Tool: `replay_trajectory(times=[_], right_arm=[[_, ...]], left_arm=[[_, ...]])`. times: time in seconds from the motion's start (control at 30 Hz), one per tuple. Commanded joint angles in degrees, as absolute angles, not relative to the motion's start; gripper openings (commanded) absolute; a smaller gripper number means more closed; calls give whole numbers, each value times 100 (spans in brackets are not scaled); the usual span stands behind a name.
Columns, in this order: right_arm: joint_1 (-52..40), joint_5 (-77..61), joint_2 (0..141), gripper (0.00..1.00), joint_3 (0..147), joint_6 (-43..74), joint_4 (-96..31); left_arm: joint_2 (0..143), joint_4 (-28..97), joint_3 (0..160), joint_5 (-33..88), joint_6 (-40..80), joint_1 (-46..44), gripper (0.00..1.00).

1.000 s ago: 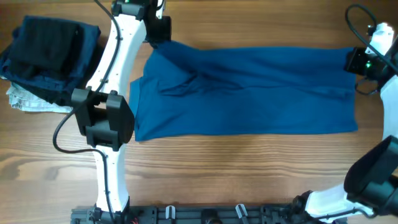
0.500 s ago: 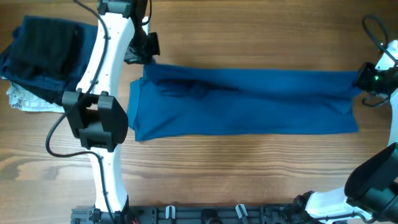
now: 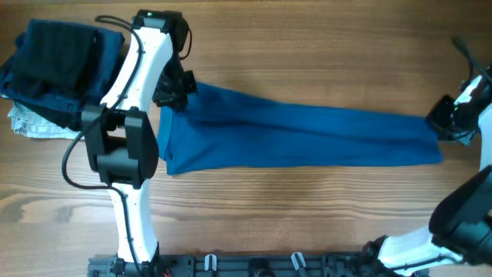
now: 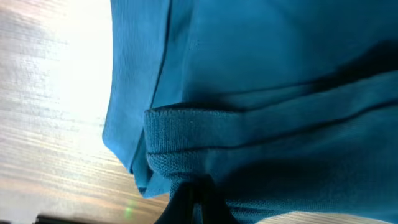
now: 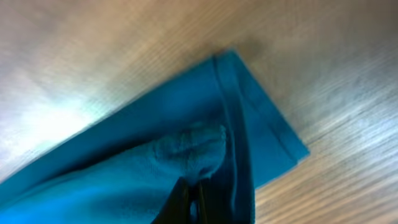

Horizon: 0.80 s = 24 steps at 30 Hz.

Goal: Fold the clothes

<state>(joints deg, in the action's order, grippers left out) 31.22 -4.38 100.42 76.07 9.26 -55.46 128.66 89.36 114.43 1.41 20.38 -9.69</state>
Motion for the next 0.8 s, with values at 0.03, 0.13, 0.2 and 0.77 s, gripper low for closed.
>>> replay_trajectory(times=[0.03, 0.13, 0.2, 0.77], right_arm=[[3131, 106, 10464, 4, 7531, 1374, -5802], [3131, 174, 10731, 4, 7531, 1411, -5913], [3131, 224, 10908, 4, 7531, 1413, -6053], [3094, 429, 11338, 4, 7531, 1498, -5780]], left_arm=[[12667, 8995, 11102, -290, 2298, -982, 4], [12667, 9021, 10766, -290, 2303, -985, 4], [12667, 8956, 10519, -405, 2362, -982, 4], [12667, 8984, 10108, -735, 2587, -985, 13]])
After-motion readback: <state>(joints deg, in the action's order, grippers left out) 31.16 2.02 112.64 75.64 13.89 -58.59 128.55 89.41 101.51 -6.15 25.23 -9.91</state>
